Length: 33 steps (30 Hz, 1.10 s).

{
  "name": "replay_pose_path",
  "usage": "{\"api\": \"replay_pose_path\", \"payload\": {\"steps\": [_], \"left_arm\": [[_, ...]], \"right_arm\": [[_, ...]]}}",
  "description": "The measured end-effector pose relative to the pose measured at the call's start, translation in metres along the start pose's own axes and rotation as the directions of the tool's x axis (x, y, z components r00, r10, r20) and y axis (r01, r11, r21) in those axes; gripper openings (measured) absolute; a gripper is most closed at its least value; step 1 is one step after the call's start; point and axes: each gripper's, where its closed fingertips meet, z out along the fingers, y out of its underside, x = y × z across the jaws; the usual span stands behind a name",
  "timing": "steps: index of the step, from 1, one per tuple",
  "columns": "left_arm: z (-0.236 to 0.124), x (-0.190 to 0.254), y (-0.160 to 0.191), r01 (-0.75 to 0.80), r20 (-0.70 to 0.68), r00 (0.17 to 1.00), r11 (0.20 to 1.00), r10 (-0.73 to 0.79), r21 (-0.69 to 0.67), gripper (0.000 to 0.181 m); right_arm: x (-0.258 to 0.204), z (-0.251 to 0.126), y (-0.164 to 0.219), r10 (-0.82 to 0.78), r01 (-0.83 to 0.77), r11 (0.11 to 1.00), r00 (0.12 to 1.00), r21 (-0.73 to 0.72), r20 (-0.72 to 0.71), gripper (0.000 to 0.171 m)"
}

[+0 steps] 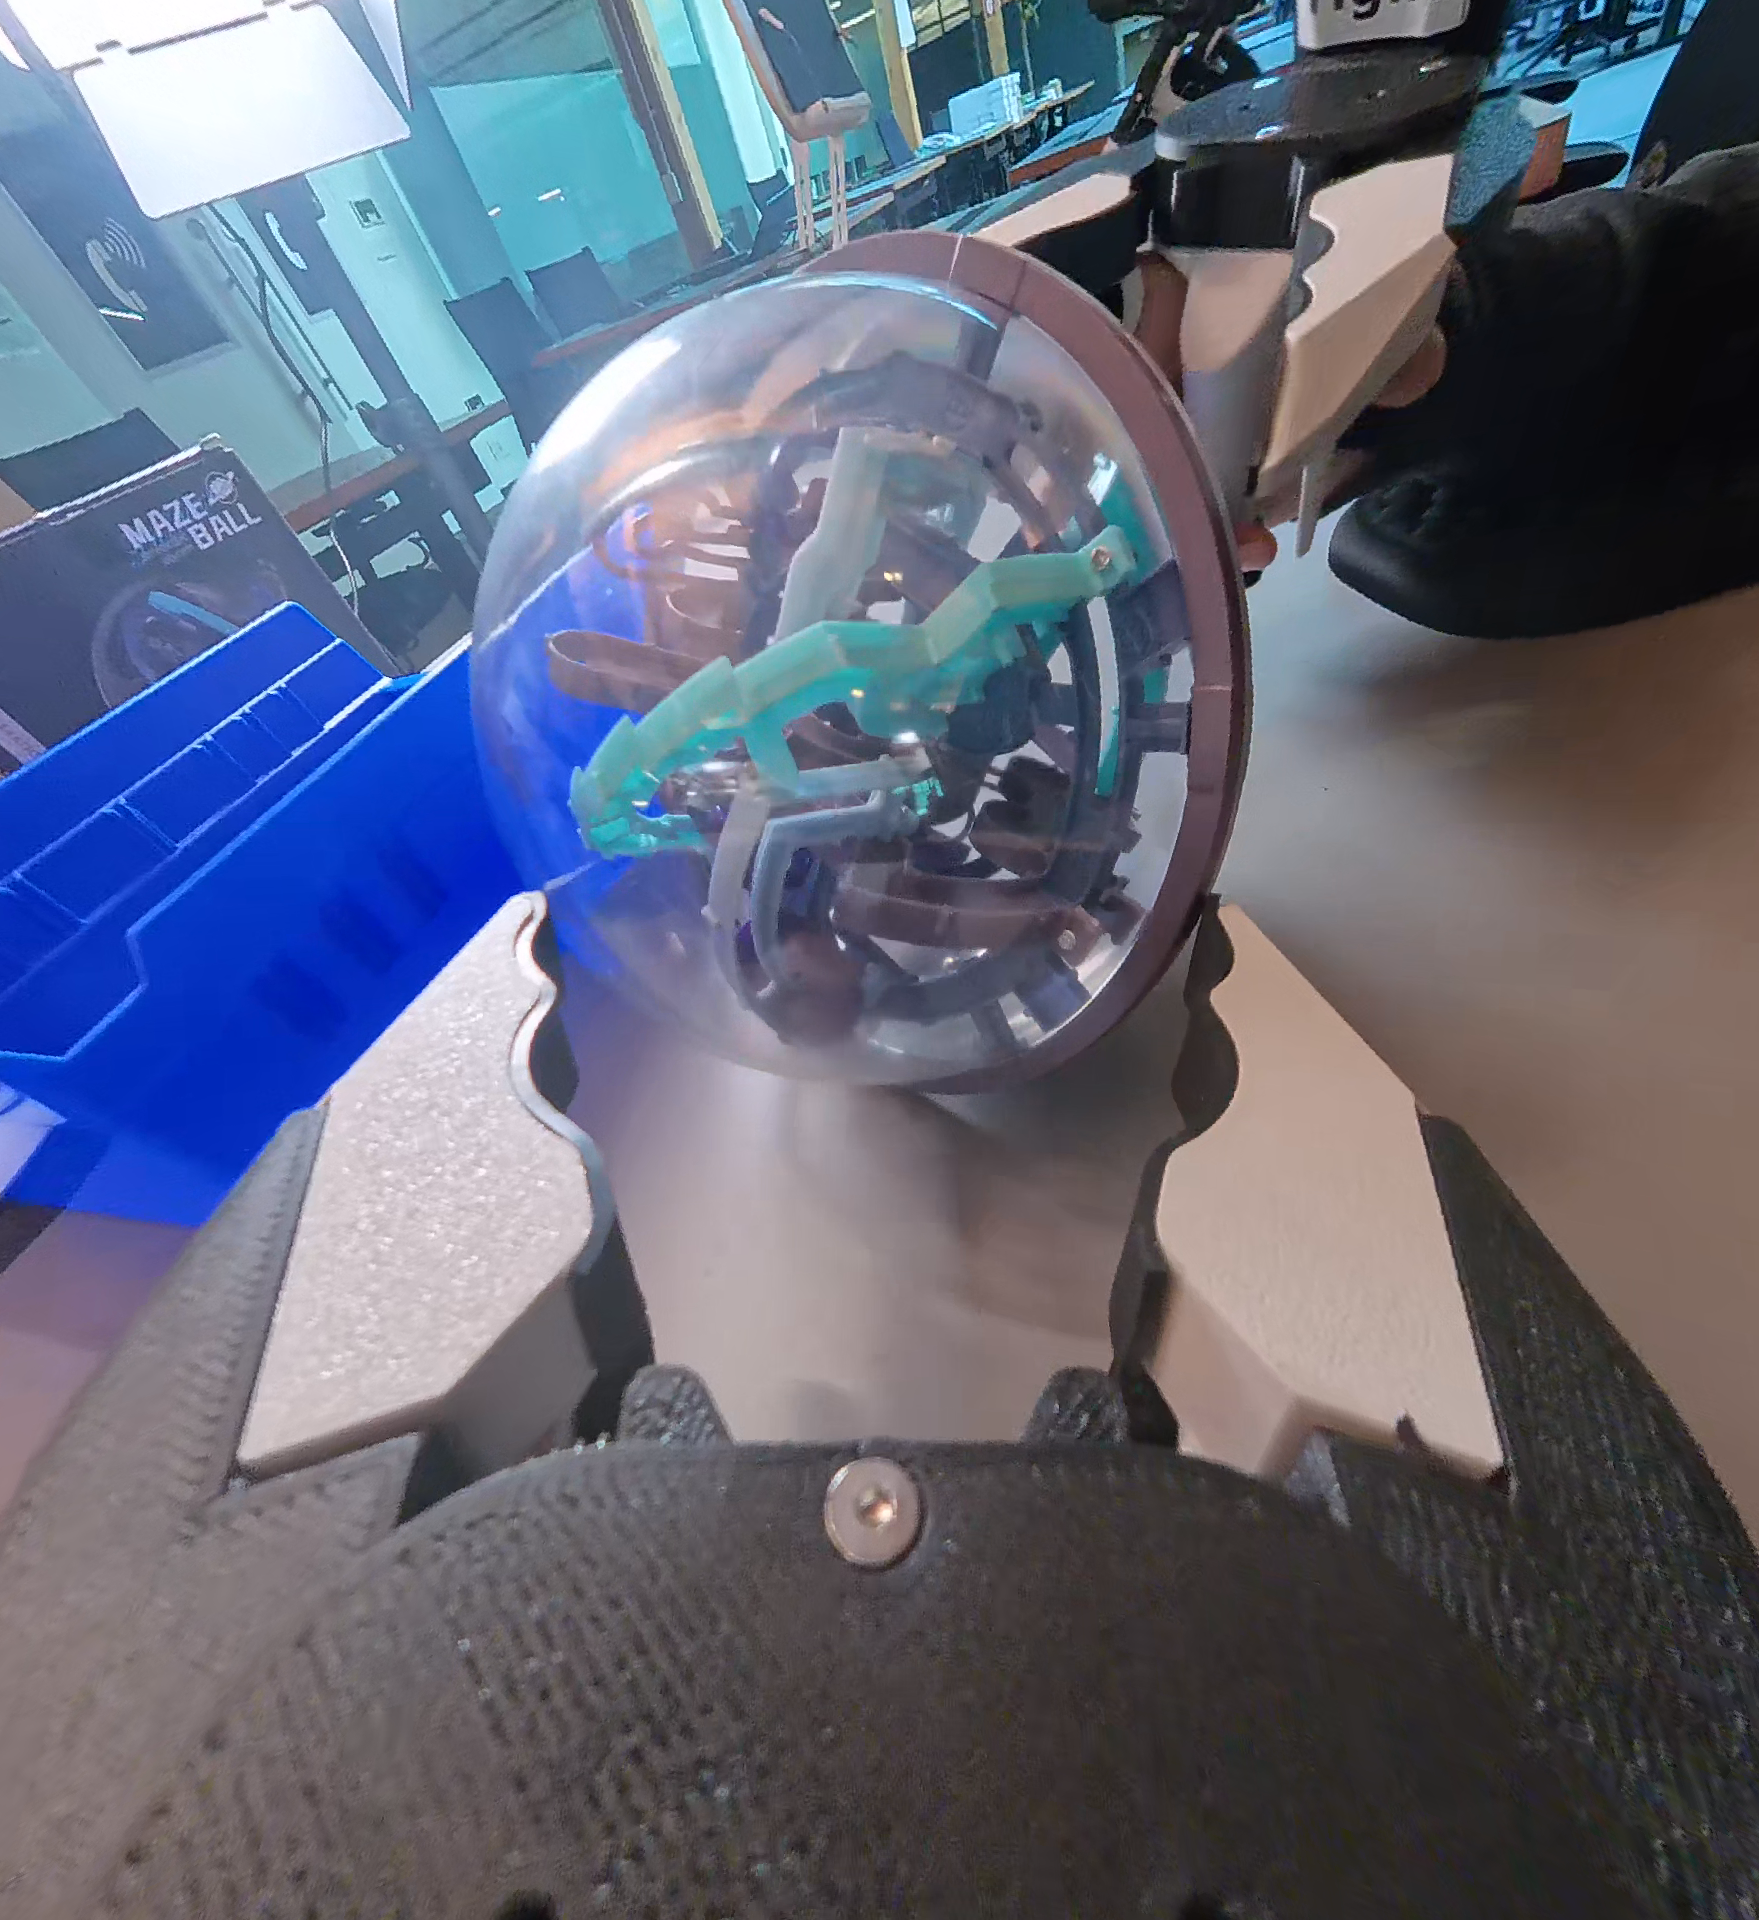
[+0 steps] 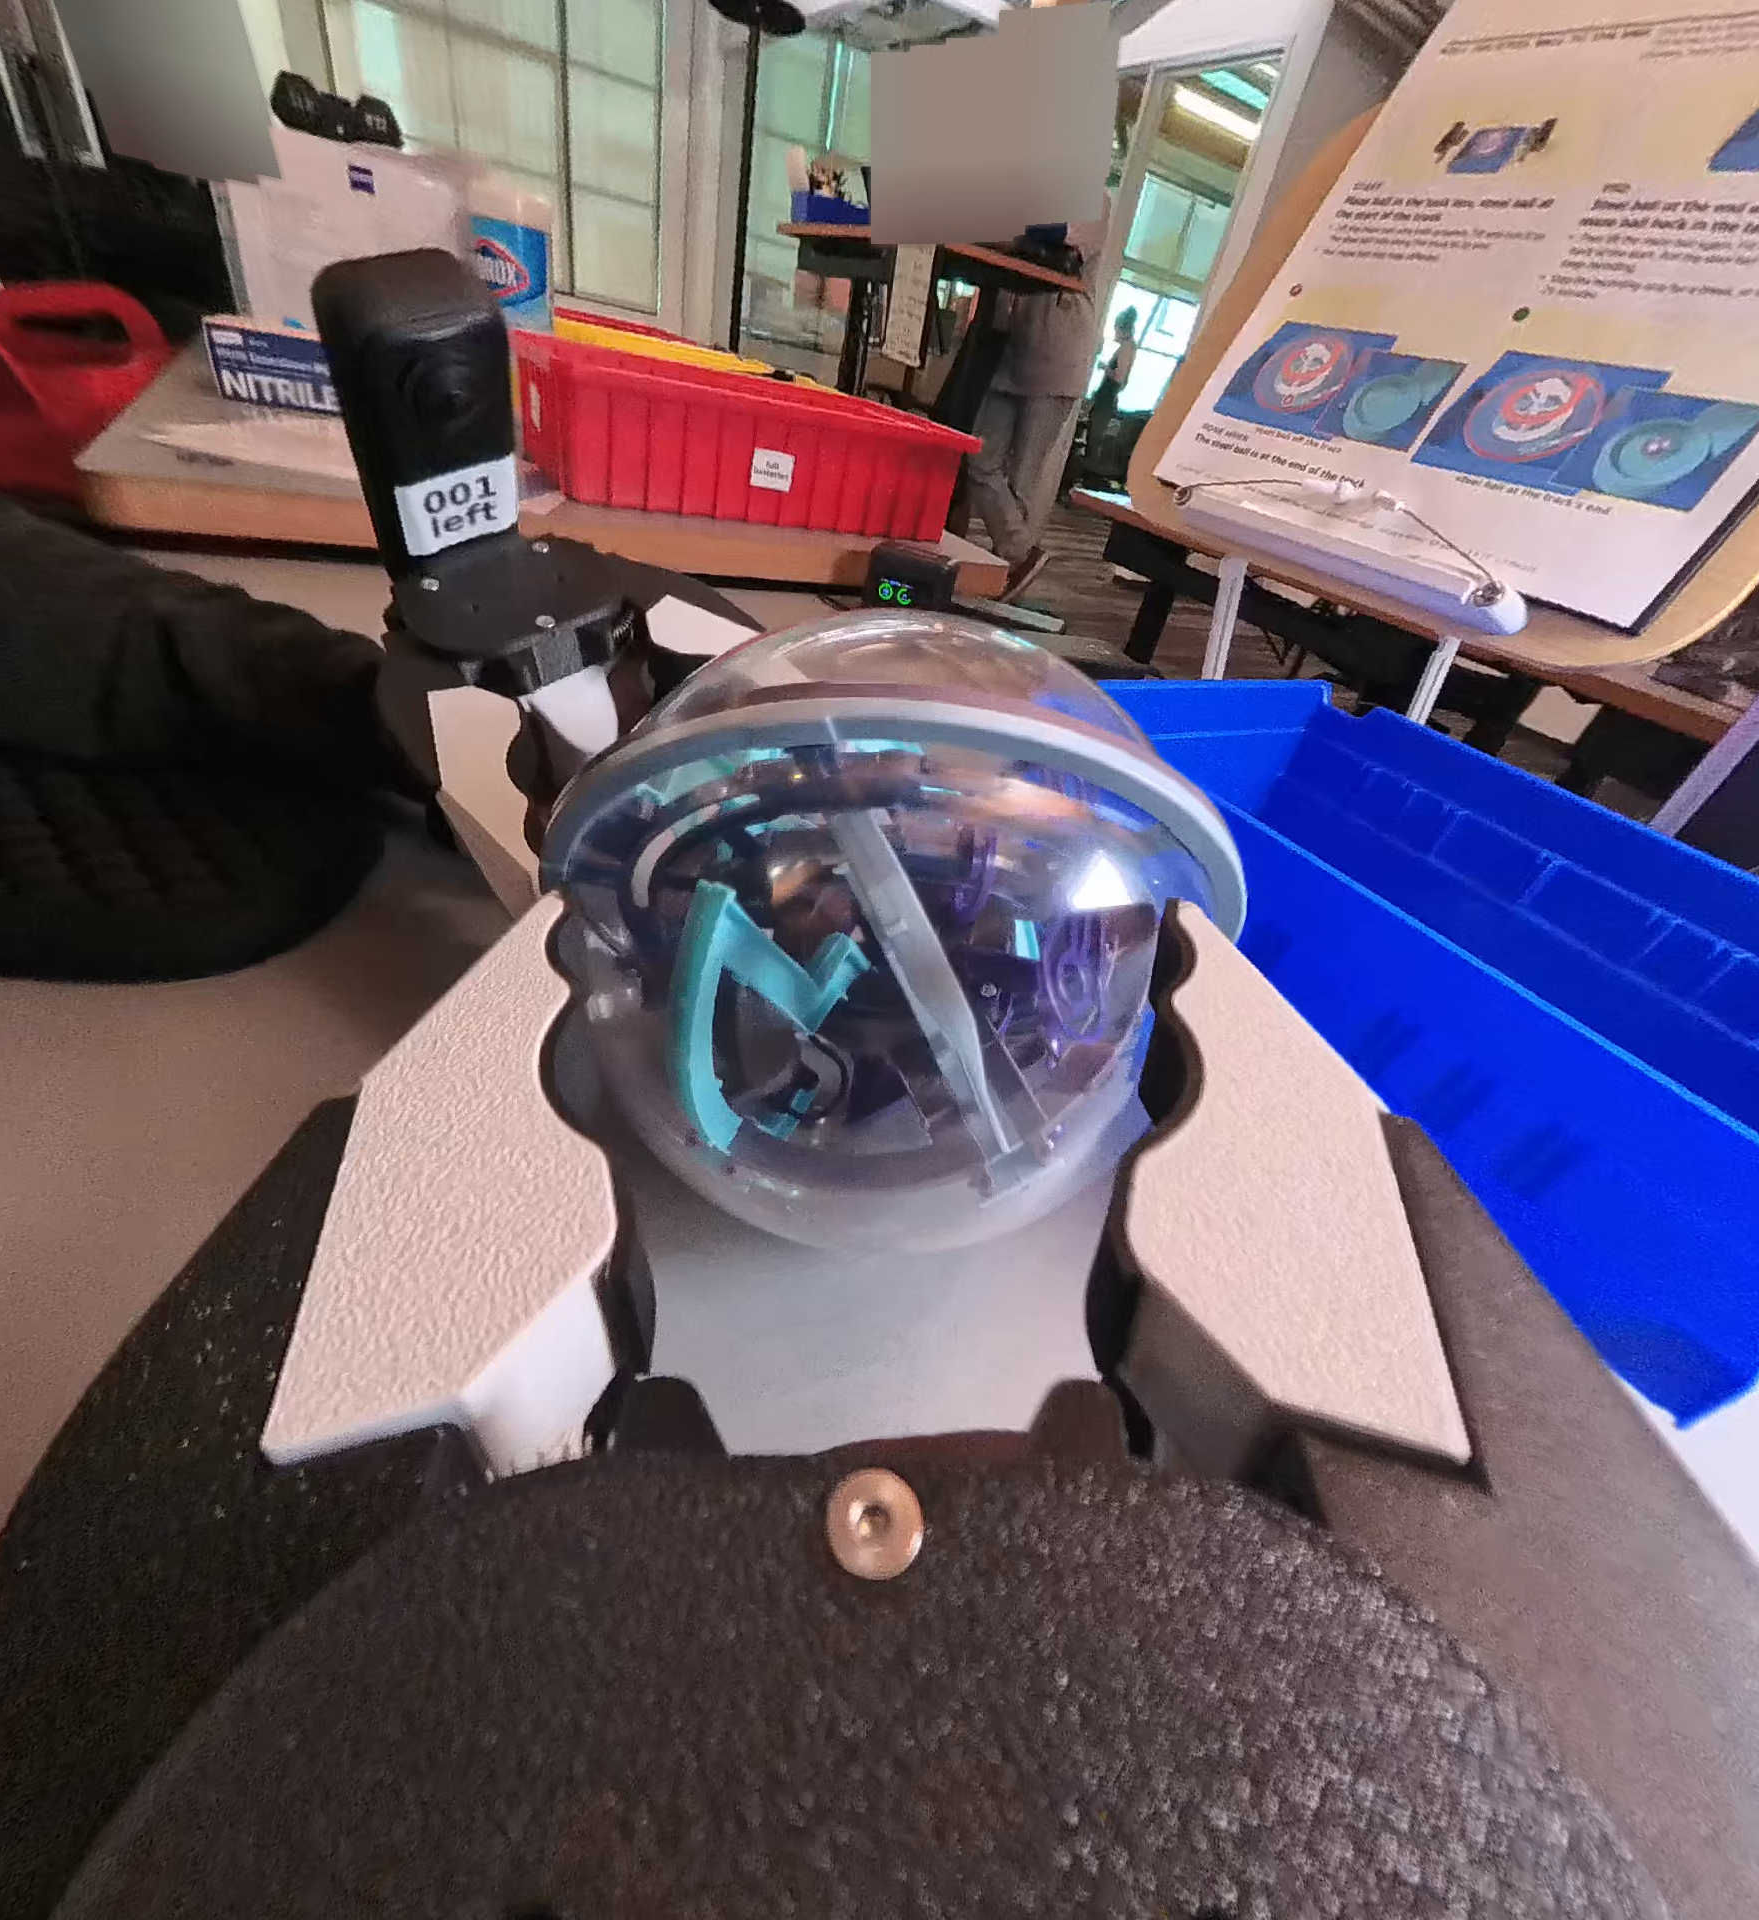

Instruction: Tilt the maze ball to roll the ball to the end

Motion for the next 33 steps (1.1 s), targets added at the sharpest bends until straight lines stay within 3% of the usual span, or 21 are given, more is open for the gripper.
{"api": "replay_pose_path", "payload": {"steps": [8, 16, 20, 25, 30, 33], "left_arm": [[0.001, 0.0, 0.004, 0.035, 0.0, 0.999, 0.999, -0.035, -0.038, 0.105], [0.008, 0.002, 0.018, -0.063, 0.048, 0.996, 0.987, 0.071, -0.151, 0.087], [0.008, -0.001, 0.016, -0.038, 0.046, 0.998, 0.99, 0.045, -0.135, 0.064], [0.006, -0.001, 0.013, -0.085, 0.059, 0.994, 0.987, 0.094, -0.135, 0.047], [0.007, 0.009, 0.008, -0.178, 0.032, 0.982, 0.973, 0.184, -0.145, 0.002], [0.009, 0.014, 0.008, -0.215, 0.025, 0.975, 0.963, 0.222, -0.16, 0.0]], "right_arm": [[0.009, 0.001, 0.001, 0.015, -0.016, 1.0, 0.999, -0.008, -0.051, 0.107], [0.025, 0.003, -0.009, 0.102, -0.109, 0.994, 0.981, -0.031, -0.165, 0.104], [0.032, 0.002, -0.01, 0.136, -0.154, 0.986, 0.963, -0.06, -0.231, 0.104], [0.032, -0.001, -0.021, 0.15, -0.166, 0.986, 0.953, -0.037, -0.261, 0.102], [0.034, -0.001, -0.024, 0.125, -0.145, 0.988, 0.948, -0.048, -0.292, 0.102], [0.037, 0.0, -0.02, 0.112, -0.142, 0.987, 0.941, -0.071, -0.318, 0.102]]}}
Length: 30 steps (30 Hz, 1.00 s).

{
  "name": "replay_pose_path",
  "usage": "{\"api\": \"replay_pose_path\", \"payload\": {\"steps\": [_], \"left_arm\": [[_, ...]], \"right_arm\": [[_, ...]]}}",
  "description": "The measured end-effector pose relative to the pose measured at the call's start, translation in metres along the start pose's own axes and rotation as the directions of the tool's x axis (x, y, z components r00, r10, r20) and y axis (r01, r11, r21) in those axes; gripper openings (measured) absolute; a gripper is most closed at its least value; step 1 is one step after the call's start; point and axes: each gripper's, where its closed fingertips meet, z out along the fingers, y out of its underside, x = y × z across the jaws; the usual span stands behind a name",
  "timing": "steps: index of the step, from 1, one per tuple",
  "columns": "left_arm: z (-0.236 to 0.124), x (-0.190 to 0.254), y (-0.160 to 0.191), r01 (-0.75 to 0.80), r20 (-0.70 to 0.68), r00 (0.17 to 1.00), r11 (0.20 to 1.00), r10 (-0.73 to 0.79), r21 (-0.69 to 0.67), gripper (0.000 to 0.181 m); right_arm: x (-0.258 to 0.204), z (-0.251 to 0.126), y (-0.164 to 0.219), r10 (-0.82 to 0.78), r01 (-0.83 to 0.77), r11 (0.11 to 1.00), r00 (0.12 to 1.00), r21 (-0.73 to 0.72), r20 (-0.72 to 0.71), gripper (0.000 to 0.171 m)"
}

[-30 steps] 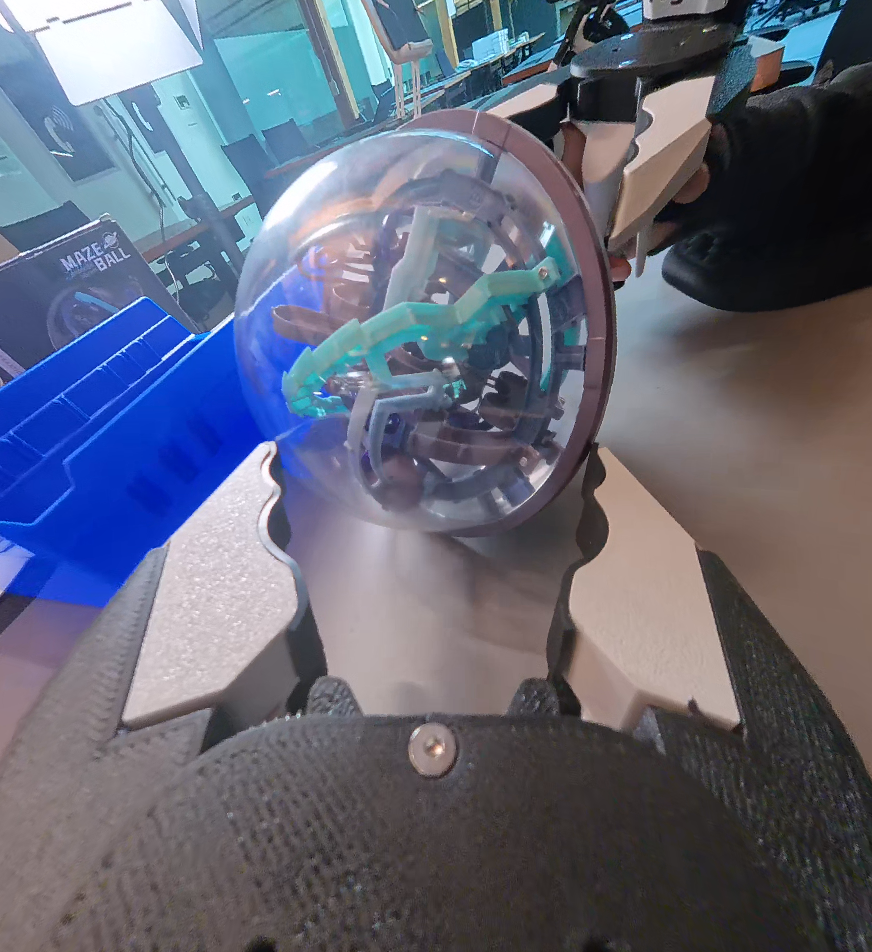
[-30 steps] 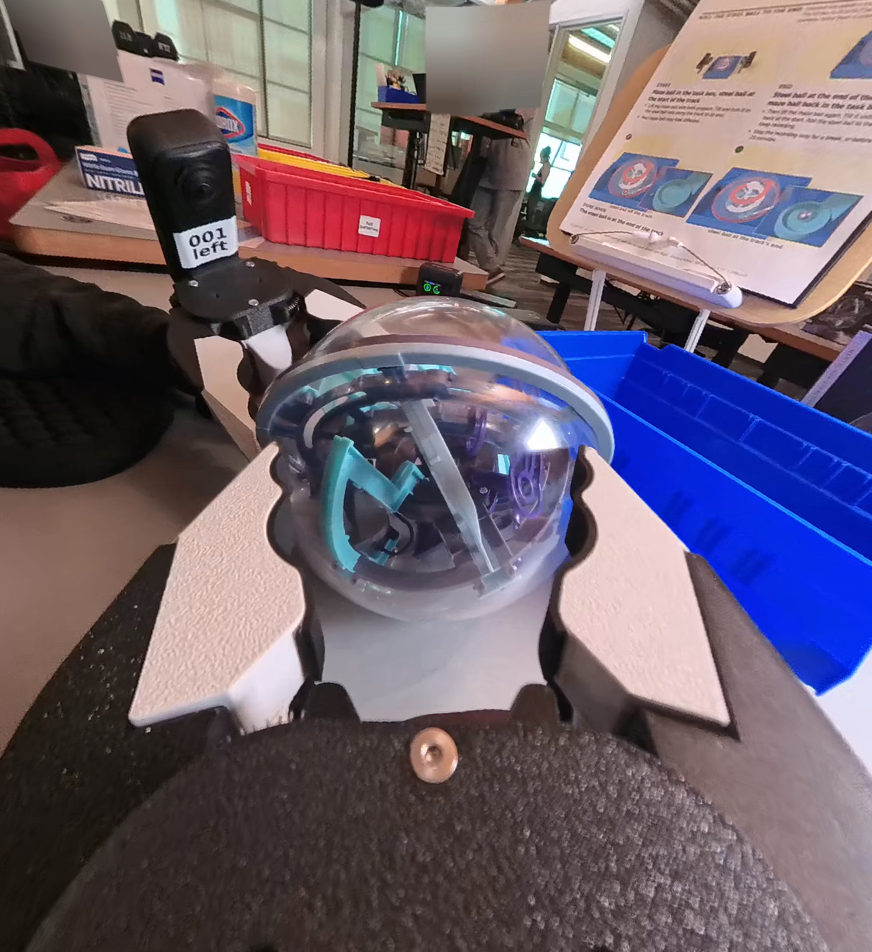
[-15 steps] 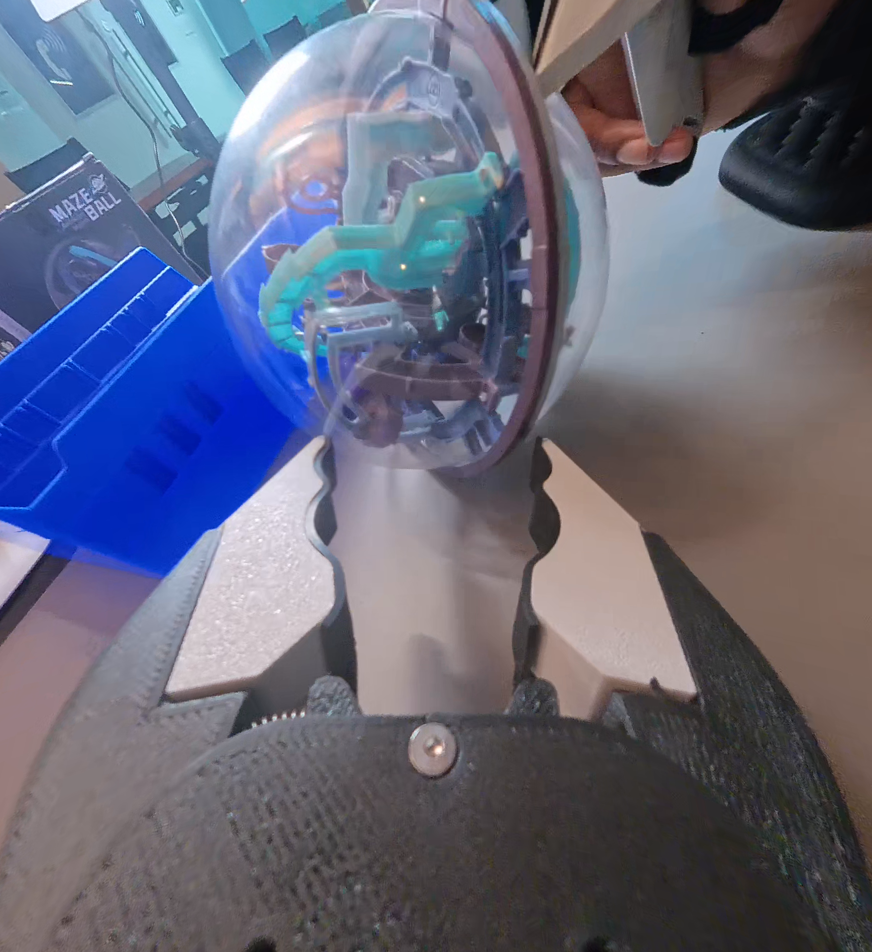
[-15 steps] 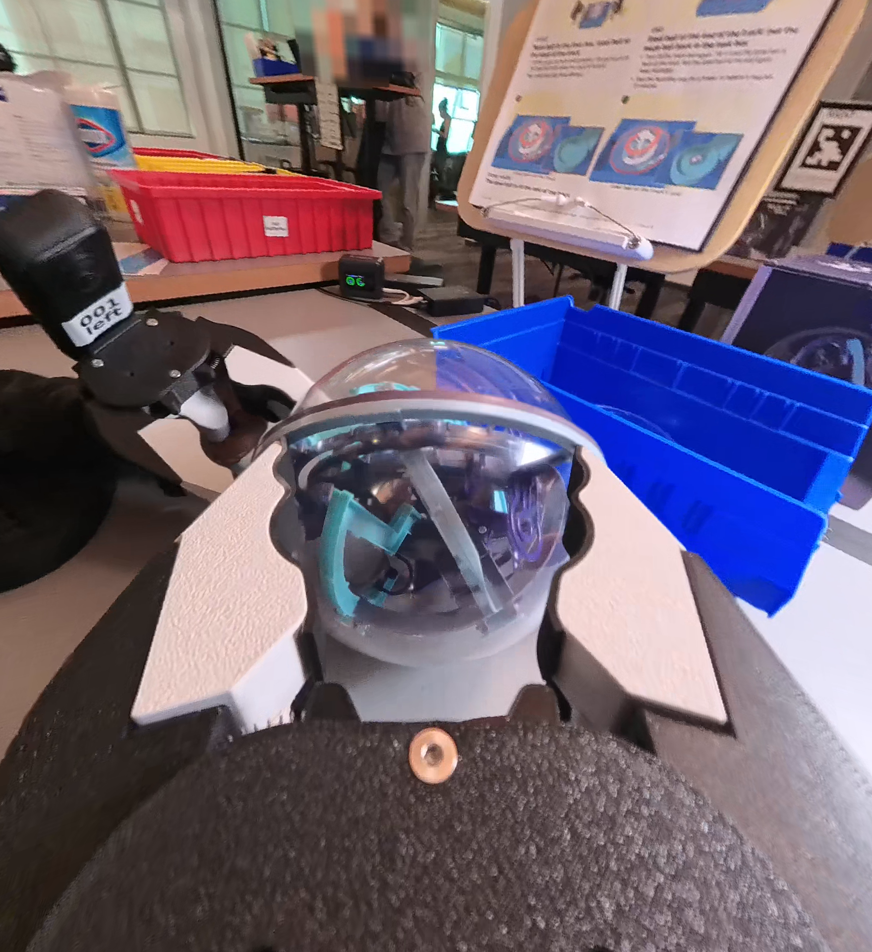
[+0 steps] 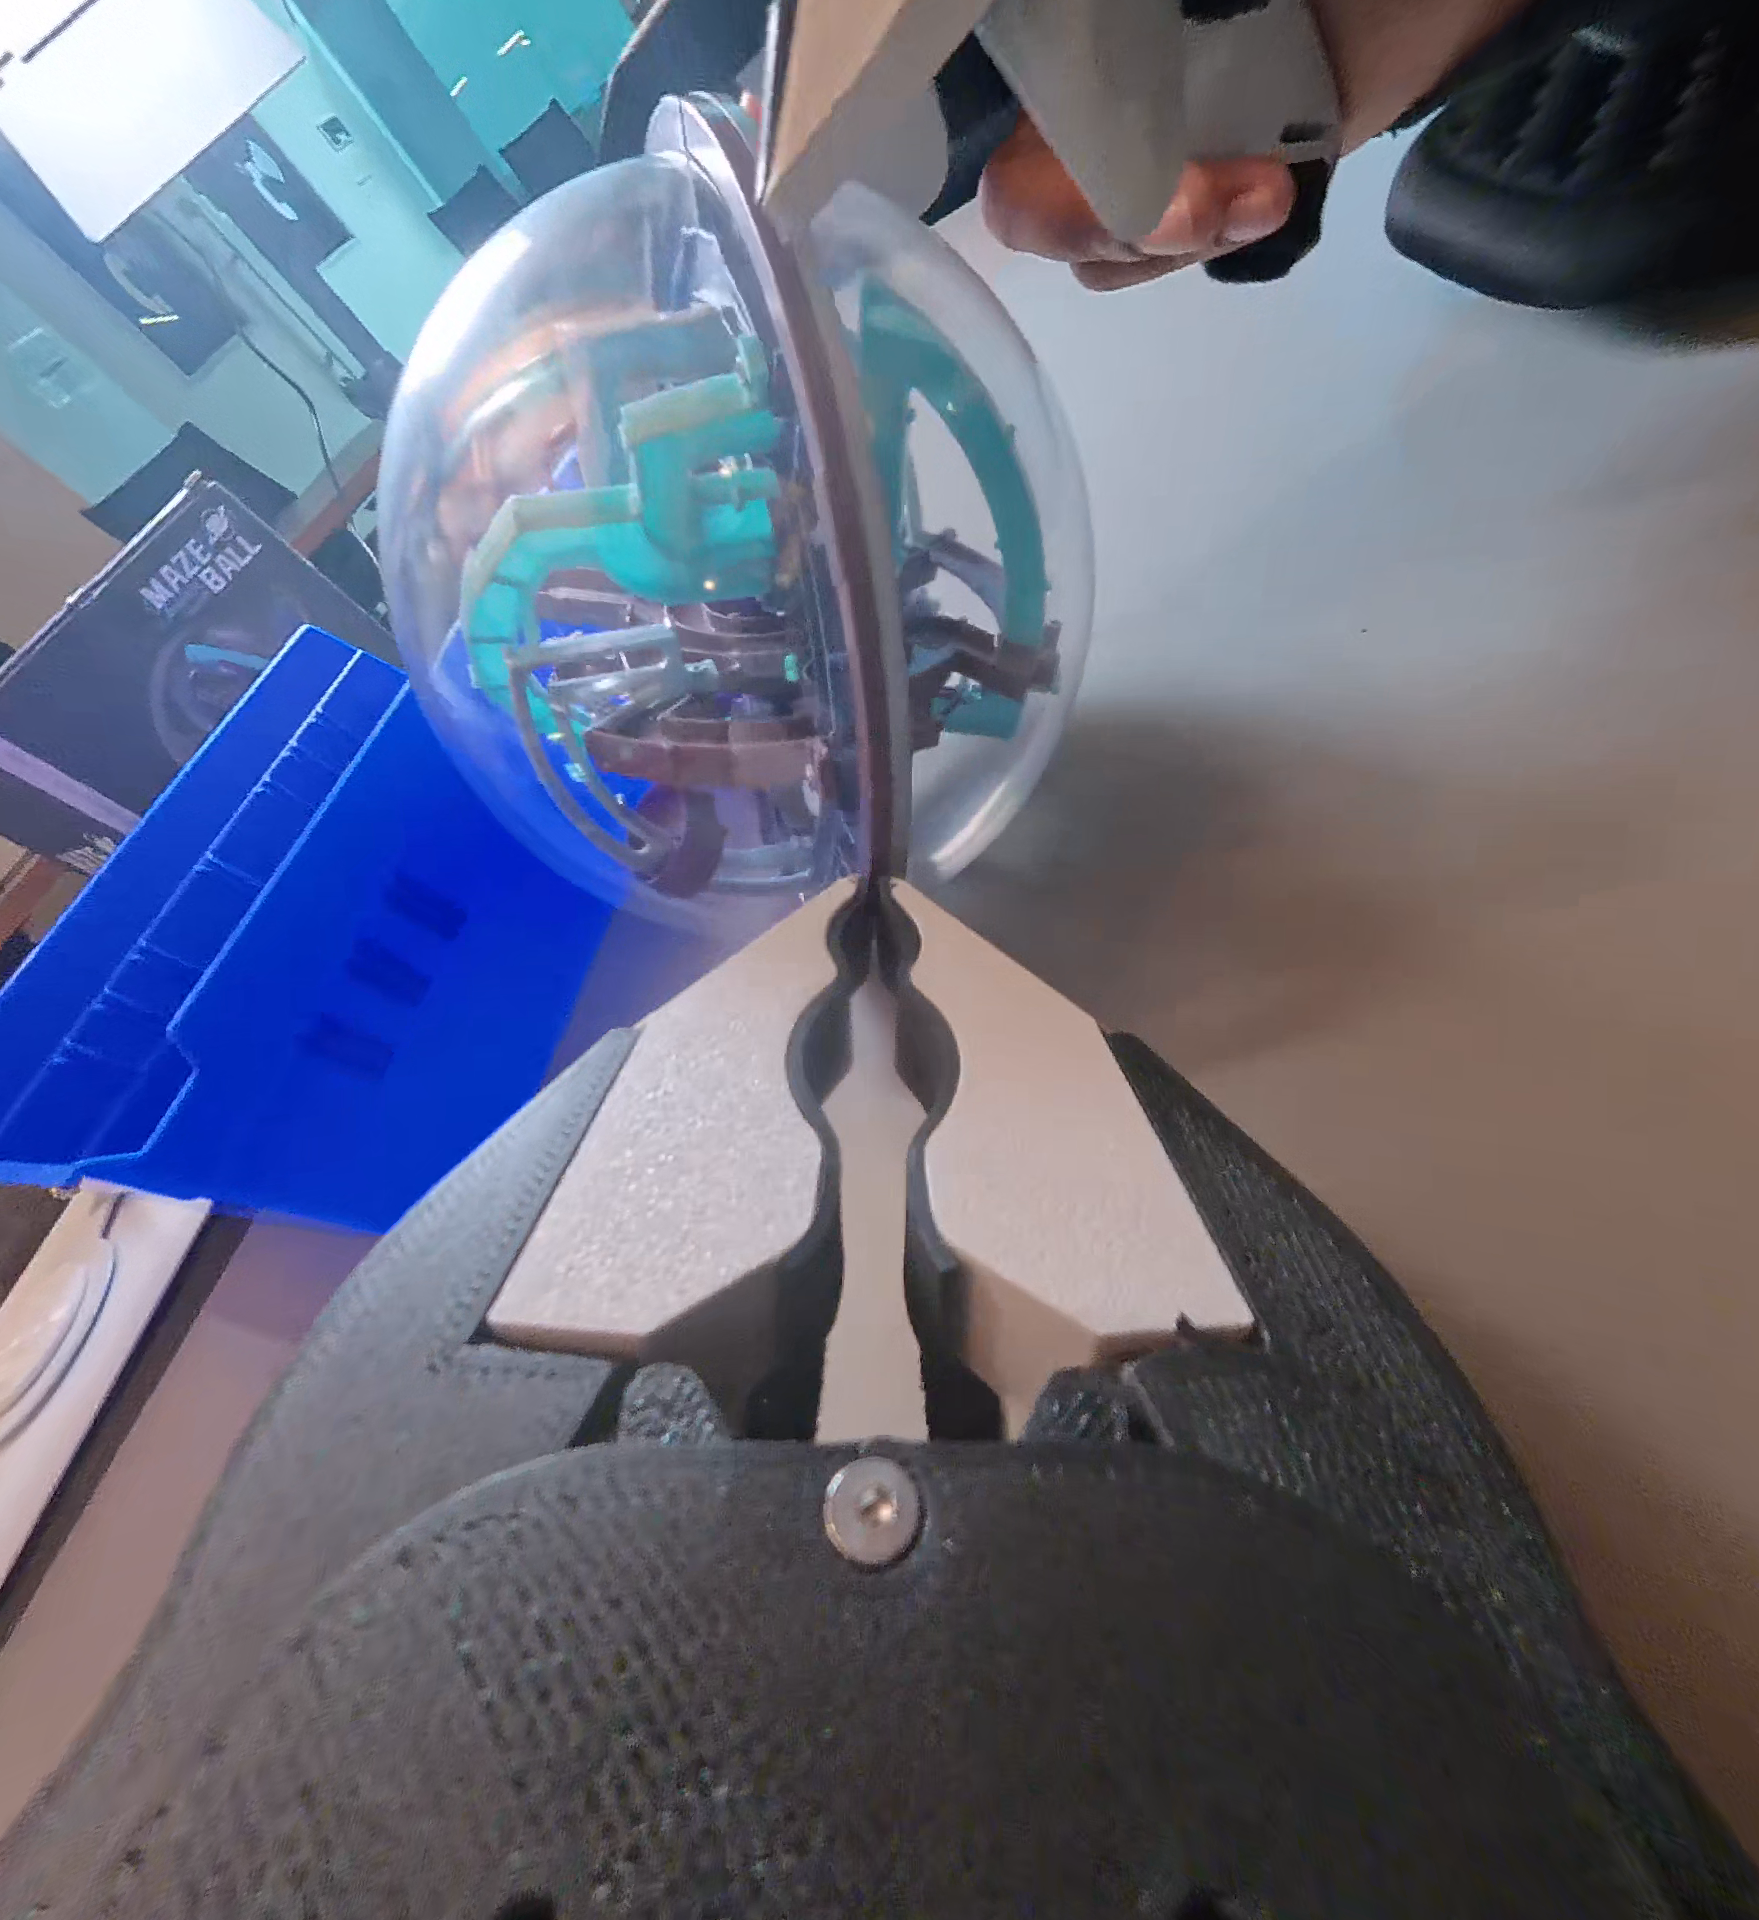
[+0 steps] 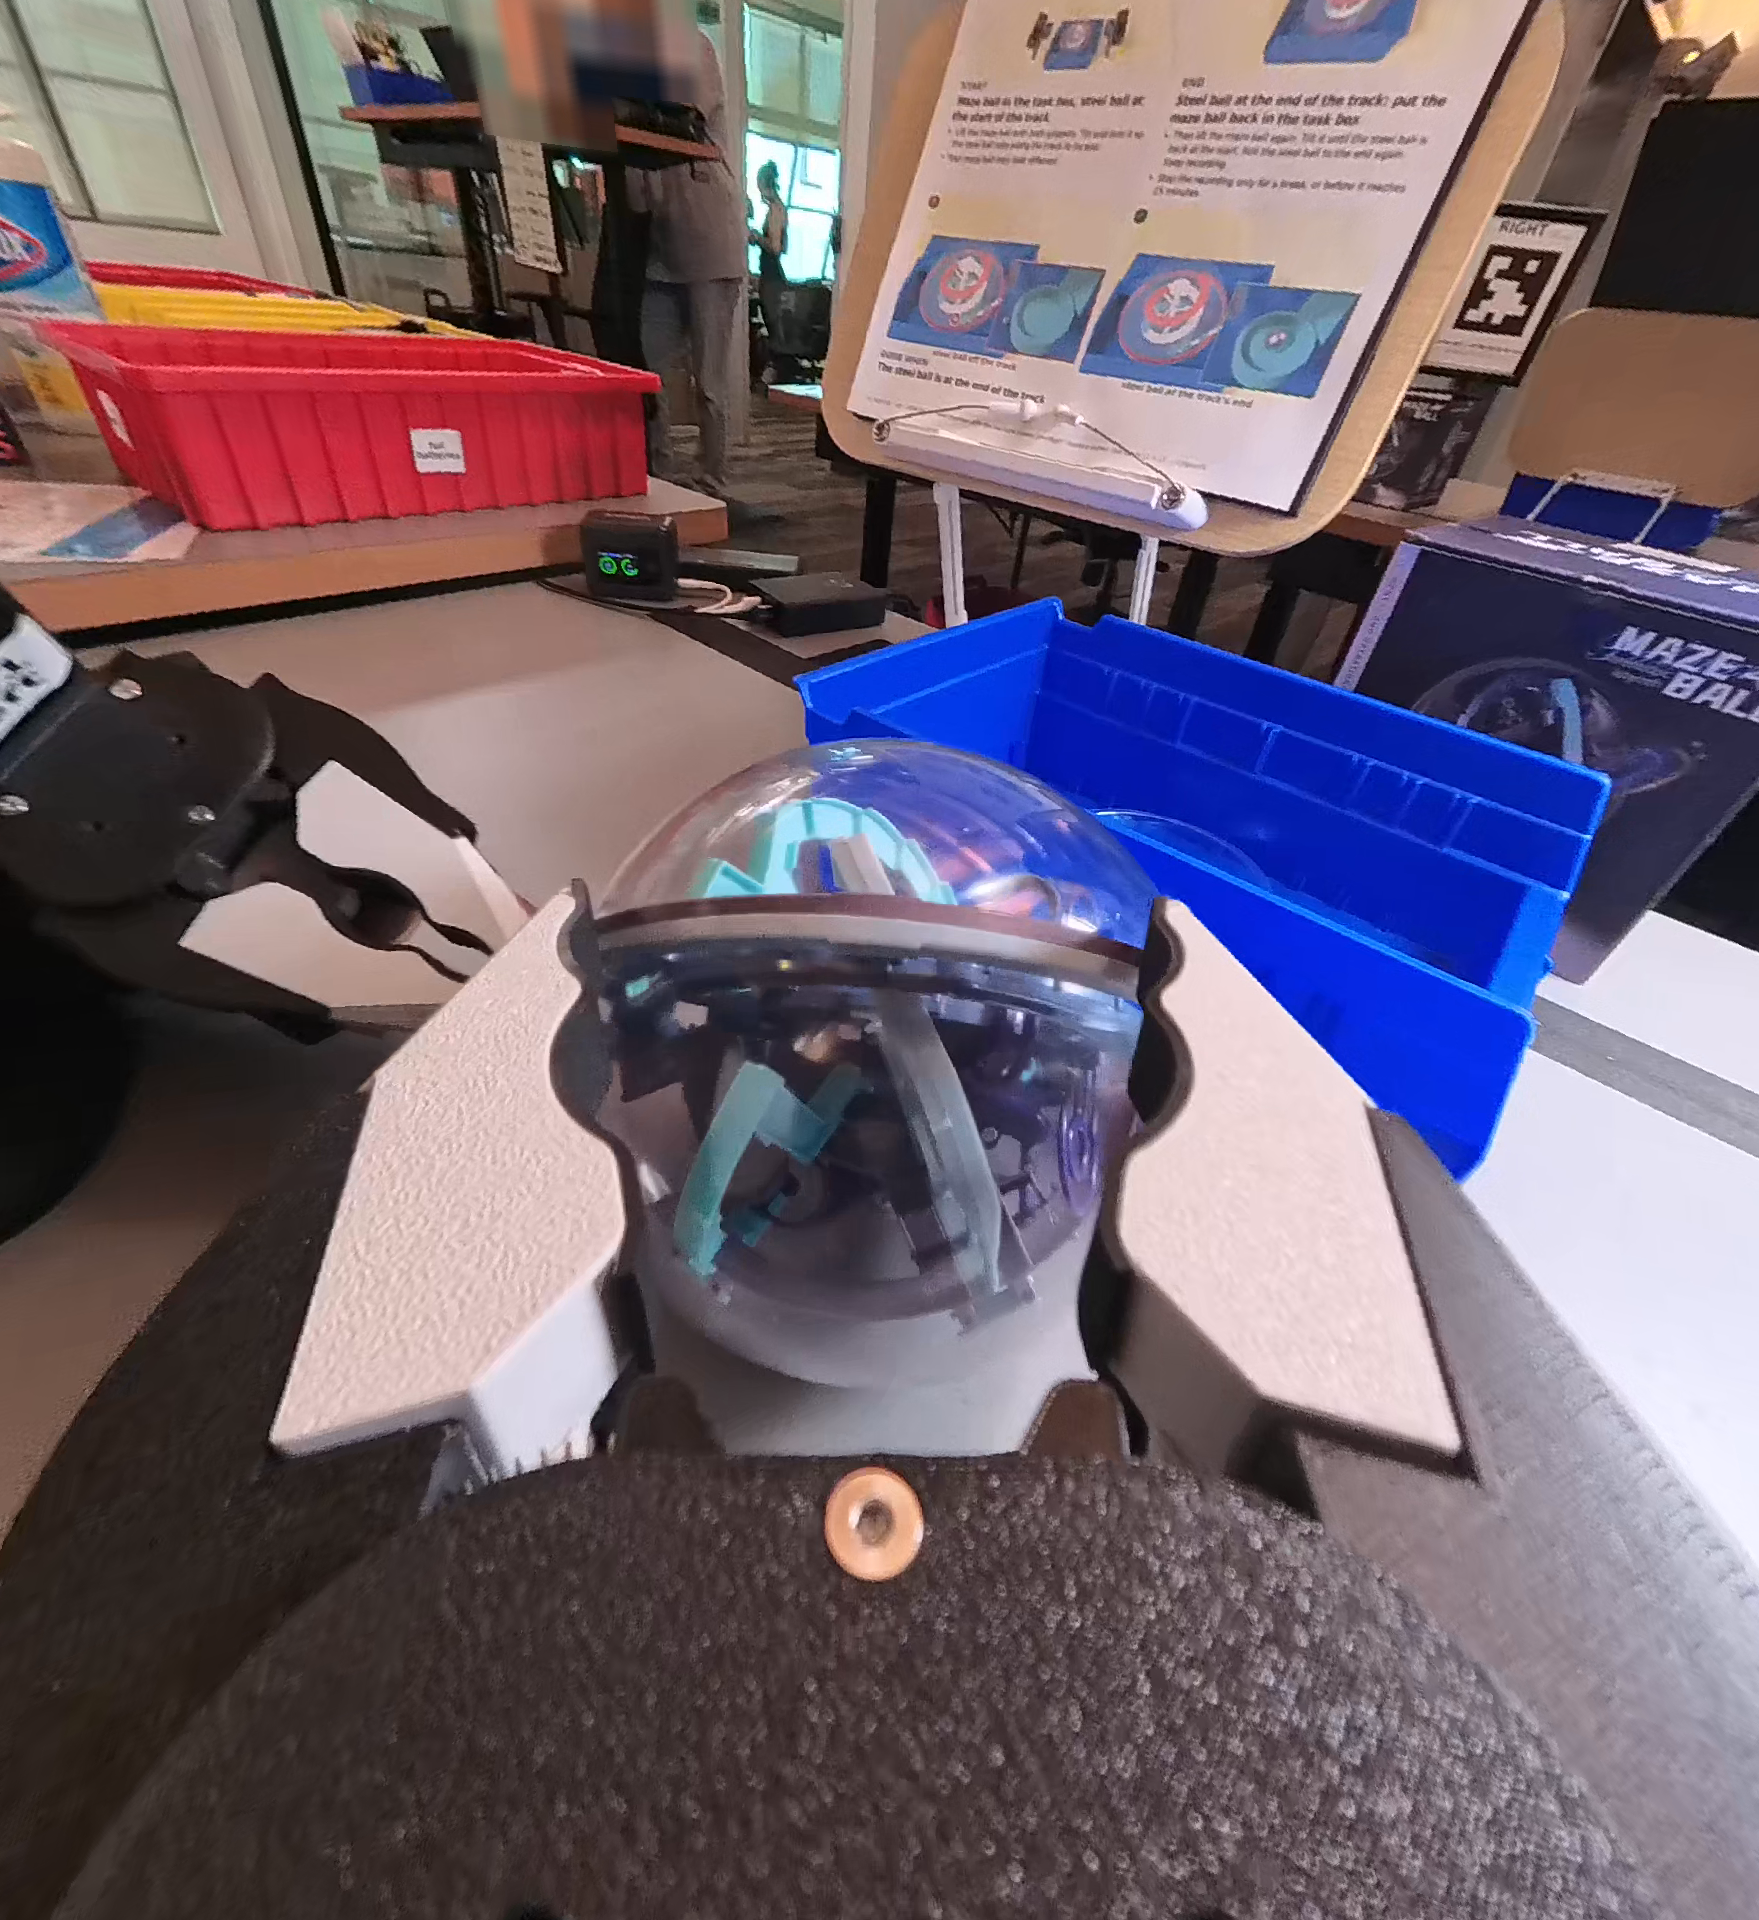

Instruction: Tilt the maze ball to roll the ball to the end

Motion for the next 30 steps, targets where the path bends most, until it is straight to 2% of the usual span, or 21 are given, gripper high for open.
{"api": "replay_pose_path", "payload": {"steps": [7, 11, 14, 16, 18, 19, 21, 23, 25, 27, 30], "left_arm": [[-0.002, 0.002, -0.005, -0.012, 0.0, 1.0, 1.0, 0.012, 0.015, 0.0], [-0.004, -0.001, -0.005, 0.006, 0.006, 1.0, 1.0, -0.006, 0.027, 0.006], [-0.005, -0.005, -0.004, 0.035, 0.012, 0.999, 0.999, -0.036, 0.038, 0.013], [-0.006, -0.008, -0.005, 0.064, 0.014, 0.998, 0.996, -0.065, 0.057, 0.023], [-0.007, -0.012, -0.005, 0.095, 0.024, 0.995, 0.993, -0.097, 0.075, 0.041], [-0.007, -0.014, -0.005, 0.102, 0.032, 0.994, 0.991, -0.105, 0.085, 0.051], [-0.007, -0.016, -0.005, 0.112, 0.039, 0.992, 0.989, -0.116, 0.094, 0.068], [-0.007, -0.018, -0.005, 0.117, 0.047, 0.991, 0.988, -0.122, 0.099, 0.076], [-0.008, -0.021, -0.008, 0.148, 0.048, 0.987, 0.981, -0.155, 0.126, 0.081], [-0.012, -0.027, -0.011, 0.21, 0.046, 0.974, 0.963, -0.22, 0.167, 0.083], [-0.018, -0.046, -0.01, 0.354, 0.049, 0.926, 0.906, -0.374, 0.231, 0.082]], "right_arm": [[0.009, 0.0, 0.003, 0.014, -0.015, 0.999, 0.999, -0.03, -0.037, 0.101], [0.02, -0.008, 0.008, 0.045, -0.047, 0.995, 0.999, -0.087, -0.028, 0.092], [0.023, -0.014, 0.017, 0.017, -0.014, 0.989, 1.0, -0.148, 0.022, 0.082], [0.023, -0.019, 0.025, -0.037, 0.049, 0.981, 0.997, -0.186, 0.066, 0.07], [0.022, -0.021, 0.037, -0.076, 0.098, 0.968, 0.992, -0.23, 0.105, 0.061], [0.022, -0.022, 0.045, -0.084, 0.112, 0.959, 0.99, -0.261, 0.116, 0.051], [0.021, -0.022, 0.06, -0.091, 0.131, 0.94, 0.986, -0.314, 0.14, 0.015], [0.019, -0.02, 0.07, -0.075, 0.126, 0.933, 0.985, -0.338, 0.158, 0.019], [0.025, -0.016, 0.072, -0.013, 0.058, 0.941, 0.991, -0.333, 0.136, 0.046], [0.032, -0.011, 0.073, 0.117, -0.076, 0.944, 0.987, -0.322, 0.111, 0.063], [0.032, -0.005, 0.079, 0.383, -0.323, 0.891, 0.912, -0.319, 0.147, 0.069]]}}
